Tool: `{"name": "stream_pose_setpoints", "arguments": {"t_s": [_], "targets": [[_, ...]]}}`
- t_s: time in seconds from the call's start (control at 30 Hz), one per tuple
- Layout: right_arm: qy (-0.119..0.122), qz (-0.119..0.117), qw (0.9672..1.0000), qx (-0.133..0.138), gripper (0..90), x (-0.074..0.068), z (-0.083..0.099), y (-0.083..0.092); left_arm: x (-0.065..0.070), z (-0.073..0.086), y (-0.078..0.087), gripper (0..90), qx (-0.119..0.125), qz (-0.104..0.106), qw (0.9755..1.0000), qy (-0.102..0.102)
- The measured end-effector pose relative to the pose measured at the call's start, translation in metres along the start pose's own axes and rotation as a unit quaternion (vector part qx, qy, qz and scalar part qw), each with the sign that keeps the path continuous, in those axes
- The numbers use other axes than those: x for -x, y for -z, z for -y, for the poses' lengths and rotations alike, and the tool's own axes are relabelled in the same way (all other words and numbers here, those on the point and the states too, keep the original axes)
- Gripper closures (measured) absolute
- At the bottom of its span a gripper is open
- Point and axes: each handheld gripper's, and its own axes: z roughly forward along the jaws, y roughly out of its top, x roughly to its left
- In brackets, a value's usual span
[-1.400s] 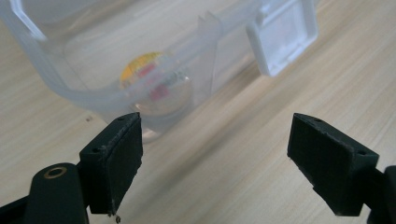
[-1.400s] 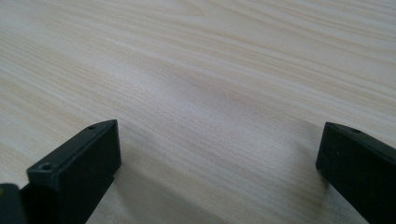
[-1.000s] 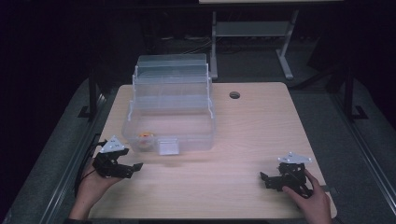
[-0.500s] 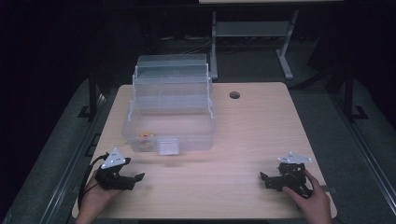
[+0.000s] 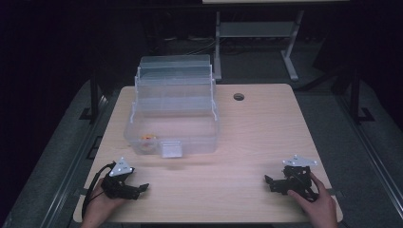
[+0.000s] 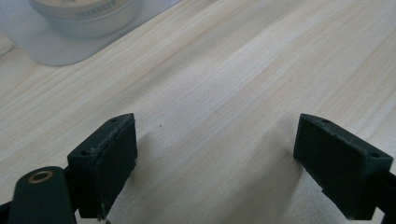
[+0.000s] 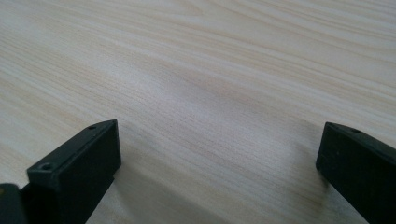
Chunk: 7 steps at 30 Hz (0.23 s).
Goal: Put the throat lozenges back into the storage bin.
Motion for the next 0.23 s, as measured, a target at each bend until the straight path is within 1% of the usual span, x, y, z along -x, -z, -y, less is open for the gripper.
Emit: {"name": "stream_pose_setpoints", "arguments": {"t_s": [0.1, 0.13, 0.2, 0.23], "targets": [[0.0, 0.0, 1.0, 0.0, 0.0, 0.0, 0.0, 0.0, 0.0001, 0.0024, -0.0006, 12.0, 0.01, 0.002, 0.9999, -0.001], [0.0, 0.0, 1.0, 0.0, 0.0, 0.0, 0.0, 0.0, 0.0003, 0.004, -0.0012, 11.9, 0.02, 0.002, 0.9998, 0.0], [0.0, 0.0, 1.0, 0.0, 0.0, 0.0, 0.0, 0.0, -0.0007, 0.0074, -0.0015, 11.6, 0.033, 0.005, 0.9994, -0.006], [0.0, 0.0, 1.0, 0.0, 0.0, 0.0, 0.0, 0.0, -0.0007, 0.0074, -0.0014, 11.0, 0.033, 0.005, 0.9994, -0.006]]}}
